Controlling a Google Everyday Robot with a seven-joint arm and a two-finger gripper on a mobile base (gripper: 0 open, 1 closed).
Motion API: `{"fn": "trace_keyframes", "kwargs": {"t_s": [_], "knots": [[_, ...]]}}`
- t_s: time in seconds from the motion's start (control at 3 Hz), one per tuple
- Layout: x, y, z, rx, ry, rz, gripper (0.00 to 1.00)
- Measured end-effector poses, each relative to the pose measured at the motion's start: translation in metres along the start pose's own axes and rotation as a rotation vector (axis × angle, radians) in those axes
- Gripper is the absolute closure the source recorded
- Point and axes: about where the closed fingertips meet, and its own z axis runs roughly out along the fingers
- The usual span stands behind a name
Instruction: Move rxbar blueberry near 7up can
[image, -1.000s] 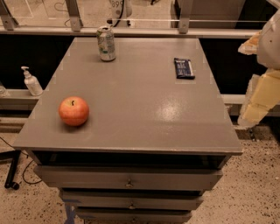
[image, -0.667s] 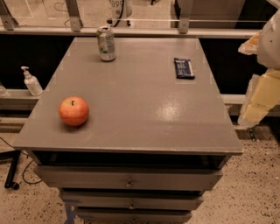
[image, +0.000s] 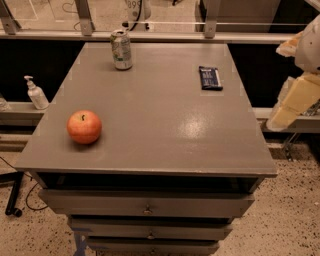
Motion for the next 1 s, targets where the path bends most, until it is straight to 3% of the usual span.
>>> {"fn": "trace_keyframes", "kwargs": {"t_s": [0.67,1.0], "knots": [[0.005,-0.096,0.049,0.113,-0.243,0.206,0.0],[0.006,-0.122,0.092,0.096,-0.376,0.359,0.0]]}}
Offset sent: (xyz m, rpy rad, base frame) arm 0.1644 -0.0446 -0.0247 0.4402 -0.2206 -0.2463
